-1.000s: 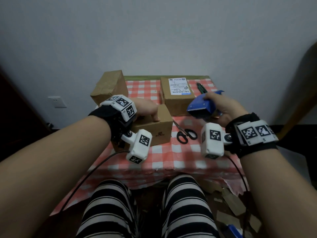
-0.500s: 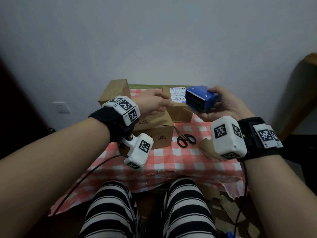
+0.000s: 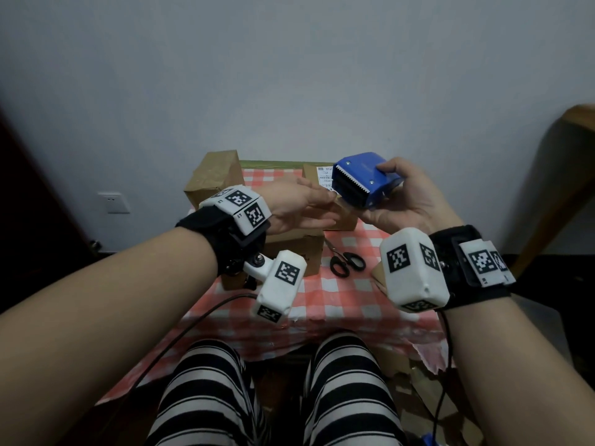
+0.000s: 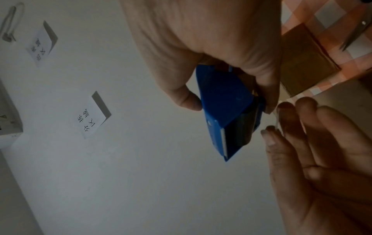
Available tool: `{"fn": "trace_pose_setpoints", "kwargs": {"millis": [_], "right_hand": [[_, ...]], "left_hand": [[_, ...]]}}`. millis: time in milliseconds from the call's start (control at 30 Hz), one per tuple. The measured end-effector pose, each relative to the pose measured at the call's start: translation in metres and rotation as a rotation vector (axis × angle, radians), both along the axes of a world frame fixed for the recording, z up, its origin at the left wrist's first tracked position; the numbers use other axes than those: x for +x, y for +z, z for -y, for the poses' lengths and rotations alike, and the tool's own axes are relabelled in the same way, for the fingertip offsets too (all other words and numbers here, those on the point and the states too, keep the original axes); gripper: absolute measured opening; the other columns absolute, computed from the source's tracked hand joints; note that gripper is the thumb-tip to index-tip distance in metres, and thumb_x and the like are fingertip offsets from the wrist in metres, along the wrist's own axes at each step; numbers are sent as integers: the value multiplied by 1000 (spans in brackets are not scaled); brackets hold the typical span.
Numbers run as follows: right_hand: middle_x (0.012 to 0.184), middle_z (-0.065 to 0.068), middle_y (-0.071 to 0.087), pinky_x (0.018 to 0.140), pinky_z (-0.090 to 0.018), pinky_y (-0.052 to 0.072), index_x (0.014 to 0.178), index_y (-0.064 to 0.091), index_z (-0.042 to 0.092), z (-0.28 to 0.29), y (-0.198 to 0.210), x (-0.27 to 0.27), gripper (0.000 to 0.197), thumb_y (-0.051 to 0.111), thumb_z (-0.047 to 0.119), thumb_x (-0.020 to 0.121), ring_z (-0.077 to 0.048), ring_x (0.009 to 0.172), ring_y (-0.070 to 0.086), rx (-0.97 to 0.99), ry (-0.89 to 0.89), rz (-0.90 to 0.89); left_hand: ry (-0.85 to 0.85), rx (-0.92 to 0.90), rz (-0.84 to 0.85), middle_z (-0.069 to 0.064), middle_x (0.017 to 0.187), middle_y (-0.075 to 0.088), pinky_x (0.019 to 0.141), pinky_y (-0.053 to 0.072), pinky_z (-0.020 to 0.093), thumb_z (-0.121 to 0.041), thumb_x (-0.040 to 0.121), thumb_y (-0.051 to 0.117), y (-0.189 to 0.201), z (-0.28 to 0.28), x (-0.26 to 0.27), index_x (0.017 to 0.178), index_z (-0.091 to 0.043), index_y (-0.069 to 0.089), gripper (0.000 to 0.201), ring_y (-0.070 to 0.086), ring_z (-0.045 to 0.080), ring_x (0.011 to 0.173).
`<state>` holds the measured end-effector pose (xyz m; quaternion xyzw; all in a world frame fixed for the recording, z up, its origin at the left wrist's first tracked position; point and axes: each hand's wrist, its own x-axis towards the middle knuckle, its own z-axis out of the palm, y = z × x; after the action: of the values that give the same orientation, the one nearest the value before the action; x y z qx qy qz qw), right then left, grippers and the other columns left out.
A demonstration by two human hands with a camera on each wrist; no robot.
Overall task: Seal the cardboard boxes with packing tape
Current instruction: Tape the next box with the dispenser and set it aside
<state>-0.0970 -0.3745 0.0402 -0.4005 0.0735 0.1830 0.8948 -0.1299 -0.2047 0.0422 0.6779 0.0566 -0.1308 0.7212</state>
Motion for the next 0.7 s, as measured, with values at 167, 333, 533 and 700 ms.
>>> {"fn": "trace_pose_setpoints", "kwargs": {"millis": [167, 333, 533, 700], "right_hand": [[110, -21, 67, 86, -52, 55, 117, 56, 4, 0, -1, -4, 30, 55, 10, 88, -36, 96, 68, 7, 16, 37], [98, -19, 70, 80, -54, 56, 111, 57, 5, -1, -4, -4, 24, 66, 14, 90, -33, 84, 70, 10, -21, 76], [77, -17, 73, 64, -59, 55, 98, 58, 2, -3, -12, -5, 16, 66, 14, 91, -32, 73, 72, -4, -64, 50], [116, -19, 69, 70, -57, 58, 123, 57, 2, -11, -17, -2, 36, 67, 13, 90, -36, 102, 68, -13, -126, 3]], "left_hand": [[2, -27, -1, 16, 80, 70, 71, 60, 30, 4, 91, 57, -2, 1, 1, 86, 1, 63, 8, 69, 21, 75], [22, -65, -12, 14, 72, 69, 71, 61, 32, 9, 88, 59, -2, 1, 1, 88, 0, 58, 9, 70, 22, 70], [12, -37, -35, 14, 67, 68, 65, 61, 29, 13, 86, 58, 2, 0, -1, 87, 1, 58, 12, 70, 21, 63], [-13, 53, -87, 14, 63, 66, 62, 60, 30, 14, 87, 56, 4, 1, -4, 85, 3, 57, 11, 69, 18, 56]]}}
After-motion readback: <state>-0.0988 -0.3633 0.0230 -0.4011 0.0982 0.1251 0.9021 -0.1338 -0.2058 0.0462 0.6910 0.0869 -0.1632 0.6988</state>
